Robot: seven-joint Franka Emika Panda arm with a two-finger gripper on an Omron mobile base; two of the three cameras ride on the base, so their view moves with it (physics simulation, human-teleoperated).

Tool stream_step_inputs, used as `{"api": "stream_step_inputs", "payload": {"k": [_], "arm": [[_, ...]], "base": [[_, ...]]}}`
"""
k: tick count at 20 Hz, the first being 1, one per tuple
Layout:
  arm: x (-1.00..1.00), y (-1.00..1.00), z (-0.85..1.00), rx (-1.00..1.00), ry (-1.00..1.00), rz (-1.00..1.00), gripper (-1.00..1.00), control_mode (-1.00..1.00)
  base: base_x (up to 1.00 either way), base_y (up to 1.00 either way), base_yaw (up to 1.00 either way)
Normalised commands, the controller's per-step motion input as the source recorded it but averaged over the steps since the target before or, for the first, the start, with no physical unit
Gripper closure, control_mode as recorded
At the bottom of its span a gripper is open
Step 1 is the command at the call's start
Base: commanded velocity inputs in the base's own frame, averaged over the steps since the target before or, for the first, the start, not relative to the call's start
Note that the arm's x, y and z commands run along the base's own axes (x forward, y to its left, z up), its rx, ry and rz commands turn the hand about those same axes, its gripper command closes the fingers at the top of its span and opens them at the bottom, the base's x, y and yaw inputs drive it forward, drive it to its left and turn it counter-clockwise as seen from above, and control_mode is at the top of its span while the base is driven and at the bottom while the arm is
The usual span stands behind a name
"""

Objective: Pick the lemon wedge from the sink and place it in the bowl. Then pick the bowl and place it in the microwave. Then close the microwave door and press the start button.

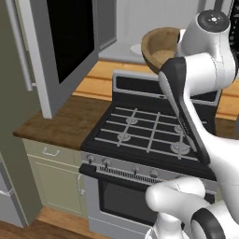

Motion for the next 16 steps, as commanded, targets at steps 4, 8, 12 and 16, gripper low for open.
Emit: {"api": "stream_step_inputs", "payload": {"k": [4, 8, 12, 16], "arm": [[0.66, -0.19, 0.14, 0.07, -0.12, 0.0, 1.0, -1.0], [0.38, 0.0, 0.19, 0.04, -0.22, -0.01, 1.0, -1.0], [0.67, -0.08, 0.02, 0.03, -0.15, 0.0, 1.0, -1.0], [0.7, -0.24, 0.09, 0.04, -0.01, 0.0, 1.0, -1.0]], "base": [[0.0, 0.0, 0.0], [0.0, 0.0, 0.0], [0.0, 0.0, 0.0], [0.0, 0.0, 0.0]]}}
